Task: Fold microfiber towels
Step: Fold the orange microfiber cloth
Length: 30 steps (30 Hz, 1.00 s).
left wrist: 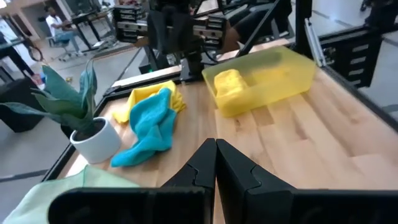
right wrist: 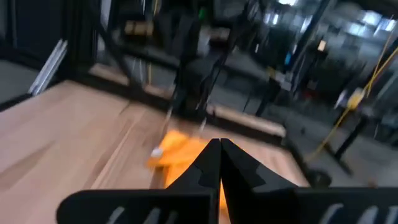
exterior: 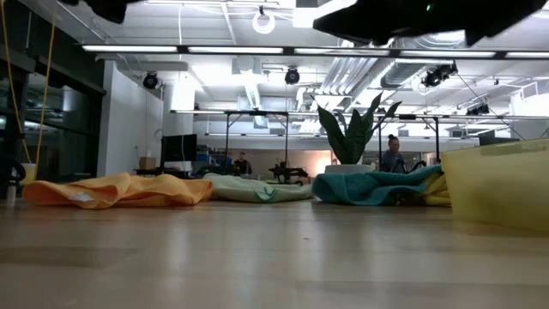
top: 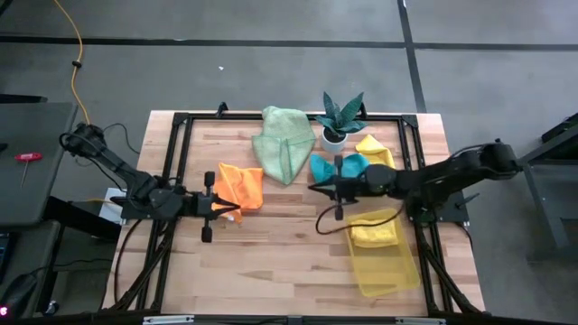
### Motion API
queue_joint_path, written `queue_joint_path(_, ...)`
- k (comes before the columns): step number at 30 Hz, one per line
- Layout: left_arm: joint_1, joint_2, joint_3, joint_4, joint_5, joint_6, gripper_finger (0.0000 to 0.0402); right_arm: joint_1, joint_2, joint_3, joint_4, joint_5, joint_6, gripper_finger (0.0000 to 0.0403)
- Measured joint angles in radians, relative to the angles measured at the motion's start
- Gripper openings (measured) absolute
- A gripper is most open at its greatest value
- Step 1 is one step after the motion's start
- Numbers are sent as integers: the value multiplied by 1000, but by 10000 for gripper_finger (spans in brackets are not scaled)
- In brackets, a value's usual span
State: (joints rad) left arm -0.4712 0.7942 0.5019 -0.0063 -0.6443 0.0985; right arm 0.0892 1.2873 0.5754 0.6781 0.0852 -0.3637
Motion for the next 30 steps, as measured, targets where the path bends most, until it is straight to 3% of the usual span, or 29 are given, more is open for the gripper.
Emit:
queue_joint_path(3, 55, -1, -65, 123, 70, 50, 0, -29, 36, -22, 109, -37, -19, 0)
queue_joint_path(9, 206, 2, -157, 297, 307, 88, 0, -35, 55, 8, 115, -49, -30, 0)
queue_joint_path(15, 299, 4, -207, 340, 400, 82, 0, -35, 55, 20, 104, -50, -12, 0)
queue_joint_path(23, 304, 4, -190, 339, 364, 27, 18, -35, 55, 20, 63, -49, -6, 0)
queue_joint_path(30, 205, 56, -38, 40, 223, -51, 120, -37, 55, 20, 46, -49, -4, 0)
